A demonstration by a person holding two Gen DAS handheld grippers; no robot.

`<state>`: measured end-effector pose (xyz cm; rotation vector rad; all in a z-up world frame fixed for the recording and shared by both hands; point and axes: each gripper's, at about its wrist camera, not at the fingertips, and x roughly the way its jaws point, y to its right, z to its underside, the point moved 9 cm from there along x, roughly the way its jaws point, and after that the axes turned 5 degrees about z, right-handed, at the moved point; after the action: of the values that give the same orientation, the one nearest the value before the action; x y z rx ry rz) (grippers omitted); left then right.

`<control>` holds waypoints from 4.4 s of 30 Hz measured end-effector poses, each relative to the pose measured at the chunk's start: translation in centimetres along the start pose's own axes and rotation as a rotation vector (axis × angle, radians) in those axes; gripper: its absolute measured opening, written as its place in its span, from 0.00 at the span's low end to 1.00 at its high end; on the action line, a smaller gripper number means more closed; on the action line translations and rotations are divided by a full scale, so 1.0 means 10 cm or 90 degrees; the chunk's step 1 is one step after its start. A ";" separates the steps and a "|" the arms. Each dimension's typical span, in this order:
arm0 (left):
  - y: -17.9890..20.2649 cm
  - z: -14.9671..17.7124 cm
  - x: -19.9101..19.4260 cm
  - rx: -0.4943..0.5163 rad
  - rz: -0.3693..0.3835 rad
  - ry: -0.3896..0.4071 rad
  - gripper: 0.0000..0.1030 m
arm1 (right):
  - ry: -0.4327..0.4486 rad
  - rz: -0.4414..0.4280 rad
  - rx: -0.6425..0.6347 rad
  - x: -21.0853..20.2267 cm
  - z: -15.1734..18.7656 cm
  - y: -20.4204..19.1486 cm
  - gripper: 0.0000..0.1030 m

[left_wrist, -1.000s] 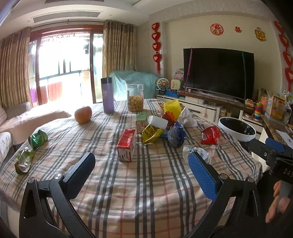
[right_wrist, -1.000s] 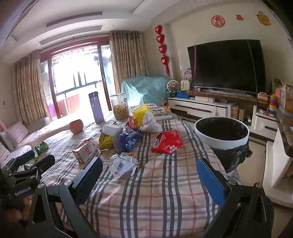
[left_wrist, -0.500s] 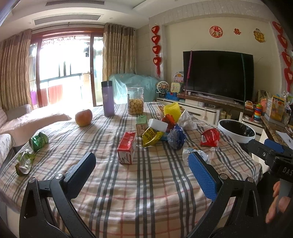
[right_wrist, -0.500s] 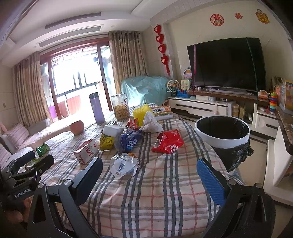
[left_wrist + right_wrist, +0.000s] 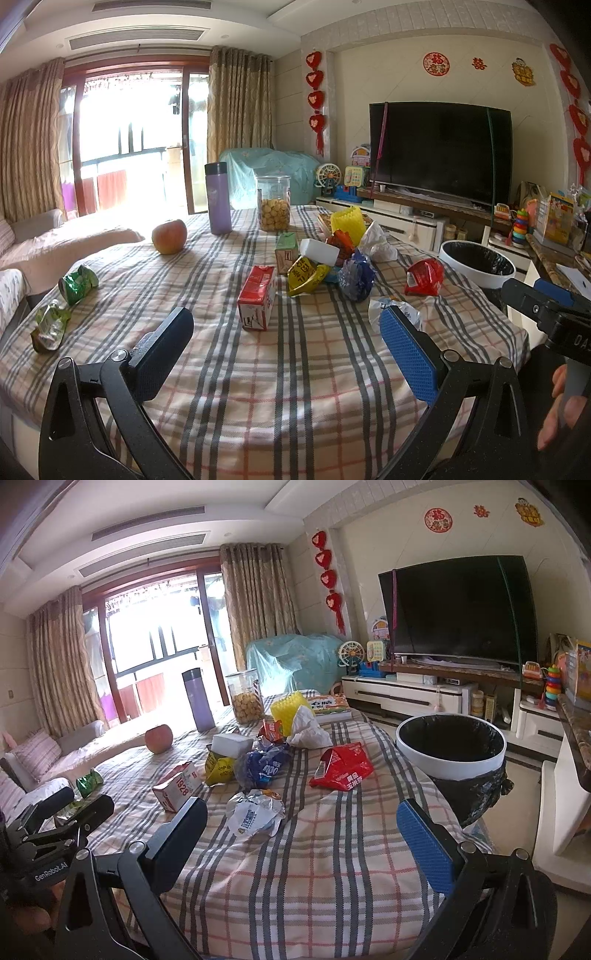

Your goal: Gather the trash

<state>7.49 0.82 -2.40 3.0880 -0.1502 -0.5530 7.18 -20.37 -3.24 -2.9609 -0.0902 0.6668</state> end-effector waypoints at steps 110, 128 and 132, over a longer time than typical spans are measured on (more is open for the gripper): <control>2.46 -0.23 1.53 0.125 0.308 -0.188 0.29 | -0.146 0.040 0.176 0.93 -0.31 1.95 0.41; 3.11 -0.33 2.11 0.140 0.322 -0.226 0.29 | -0.185 0.058 0.198 1.41 -0.52 2.57 0.42; 3.21 -0.33 2.21 0.147 0.320 -0.233 0.29 | -0.193 0.060 0.192 1.52 -0.54 2.60 0.42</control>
<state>26.25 -33.22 -6.41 2.9285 -1.0170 -1.1161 24.10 -45.46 -7.84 -2.5708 0.1165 1.0366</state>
